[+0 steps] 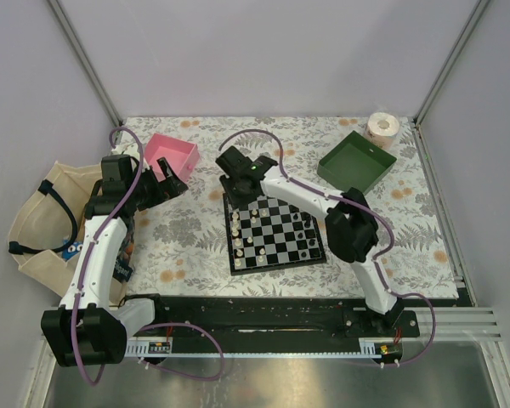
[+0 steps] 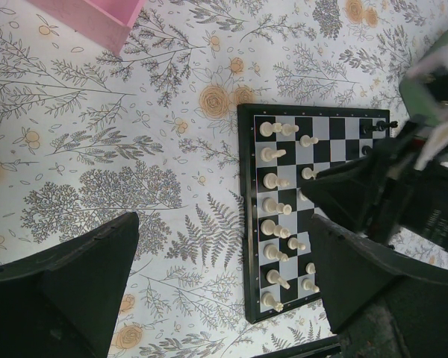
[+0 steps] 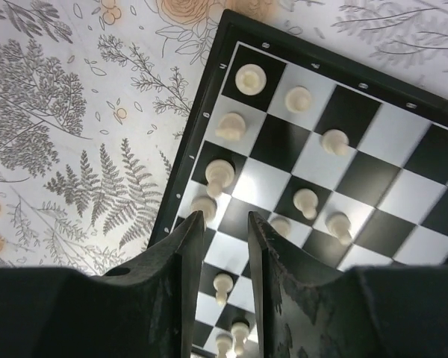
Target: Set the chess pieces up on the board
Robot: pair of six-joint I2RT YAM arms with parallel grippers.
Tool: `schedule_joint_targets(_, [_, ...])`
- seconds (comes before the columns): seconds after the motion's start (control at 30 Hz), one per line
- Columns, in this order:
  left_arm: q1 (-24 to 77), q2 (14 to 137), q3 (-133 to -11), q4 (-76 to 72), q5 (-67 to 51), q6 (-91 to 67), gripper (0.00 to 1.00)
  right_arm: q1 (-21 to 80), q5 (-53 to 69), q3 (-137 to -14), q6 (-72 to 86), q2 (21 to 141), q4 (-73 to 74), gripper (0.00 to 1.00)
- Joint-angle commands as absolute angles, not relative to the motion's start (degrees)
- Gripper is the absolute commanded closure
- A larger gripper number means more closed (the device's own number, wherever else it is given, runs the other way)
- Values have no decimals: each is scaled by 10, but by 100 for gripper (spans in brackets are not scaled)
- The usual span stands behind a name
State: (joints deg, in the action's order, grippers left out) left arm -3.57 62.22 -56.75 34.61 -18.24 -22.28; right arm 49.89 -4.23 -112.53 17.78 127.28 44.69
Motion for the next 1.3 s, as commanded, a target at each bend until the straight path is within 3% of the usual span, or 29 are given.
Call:
schedule_joint_targets(0.0, [-38,614,-573,329,-192,-216,1,480,-76,-1087,178,1172,415,60])
schedule_joint_targets(0.2, [-38,615,-573,328,-194,-216,1,446,-65,-1065,188,1183,404,57])
schedule_joint_targets(0.73, [-38,615,-573,329,-193,-216,1,432,-49,-1155,168,1295,446,55])
schedule_joint_targets(1.0, [-38,615,-573,329,-193,-215,1,430,-59,-1190,161,1324,465,62])
schedule_joint_targets(1.27, [-38,615,-573,329,-193,-216,1,429,-50,-1174,163,1323,462,61])
